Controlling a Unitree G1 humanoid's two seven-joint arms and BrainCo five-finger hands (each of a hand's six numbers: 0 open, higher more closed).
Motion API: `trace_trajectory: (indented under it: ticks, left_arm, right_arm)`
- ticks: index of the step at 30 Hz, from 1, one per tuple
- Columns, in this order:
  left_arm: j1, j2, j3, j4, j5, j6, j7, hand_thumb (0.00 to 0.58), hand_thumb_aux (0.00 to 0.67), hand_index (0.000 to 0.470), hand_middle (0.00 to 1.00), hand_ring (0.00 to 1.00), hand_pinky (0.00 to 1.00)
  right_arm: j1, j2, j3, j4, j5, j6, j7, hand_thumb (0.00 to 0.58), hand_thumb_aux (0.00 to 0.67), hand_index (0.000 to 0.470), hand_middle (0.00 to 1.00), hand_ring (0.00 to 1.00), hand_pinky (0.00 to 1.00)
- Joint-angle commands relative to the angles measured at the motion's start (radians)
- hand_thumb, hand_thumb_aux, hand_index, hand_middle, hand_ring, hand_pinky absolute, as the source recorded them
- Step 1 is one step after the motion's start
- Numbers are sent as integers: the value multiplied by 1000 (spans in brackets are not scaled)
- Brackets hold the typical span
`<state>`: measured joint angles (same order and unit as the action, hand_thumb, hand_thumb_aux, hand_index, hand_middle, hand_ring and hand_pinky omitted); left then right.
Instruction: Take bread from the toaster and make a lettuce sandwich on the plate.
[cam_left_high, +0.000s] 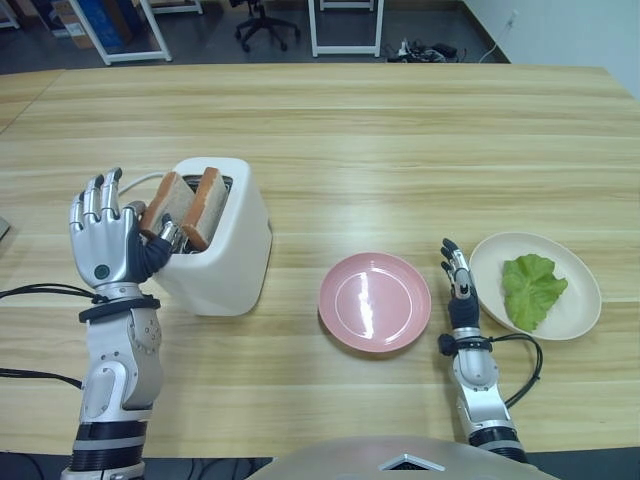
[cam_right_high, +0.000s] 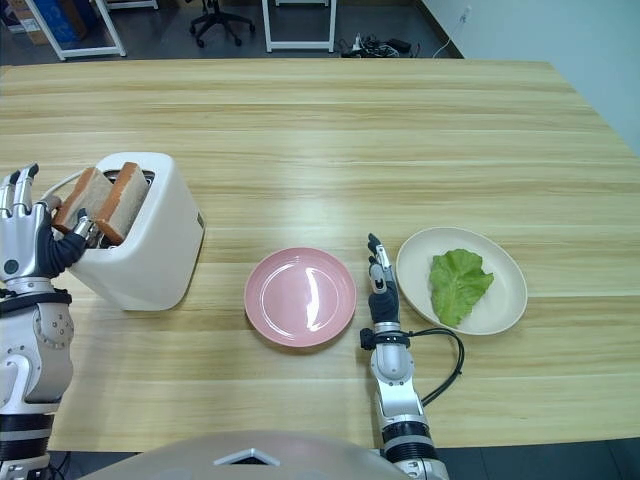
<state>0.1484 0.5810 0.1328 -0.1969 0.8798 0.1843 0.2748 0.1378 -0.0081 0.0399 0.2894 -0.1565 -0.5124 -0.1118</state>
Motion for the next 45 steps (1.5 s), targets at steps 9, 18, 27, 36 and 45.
trace_trajectory:
  ticks: [9,18,27,36,45]
  left_arm:
    - [5,-116,45,-80,-178,-162,104,580,670,470,0,0,0]
    - [-50,-122,170,-127,-158,-175,214,580,670,470,0,0,0]
    - [-64,-164,191,-325,-165,-280,263,580,670,470,0,0,0]
    - [-71,-278,-68,-457,-564,-415,-19,580,670,470,0,0,0]
    - [1,-390,-454,-184,-628,-502,-227,580,670,470,0,0,0]
  right_arm:
    - [-13,5,-7,49,10,15,-12,0,0,0,0,0,0]
    - [-22,17,-2,81,8,13,-19,0,0,0,0,0,0]
    - [-26,20,2,100,6,13,-21,0,0,0,0,0,0]
    - [-46,18,2,121,1,18,-23,0,0,0,0,0,0]
    - [-46,-2,-26,103,17,17,-29,0,0,0,0,0,0]
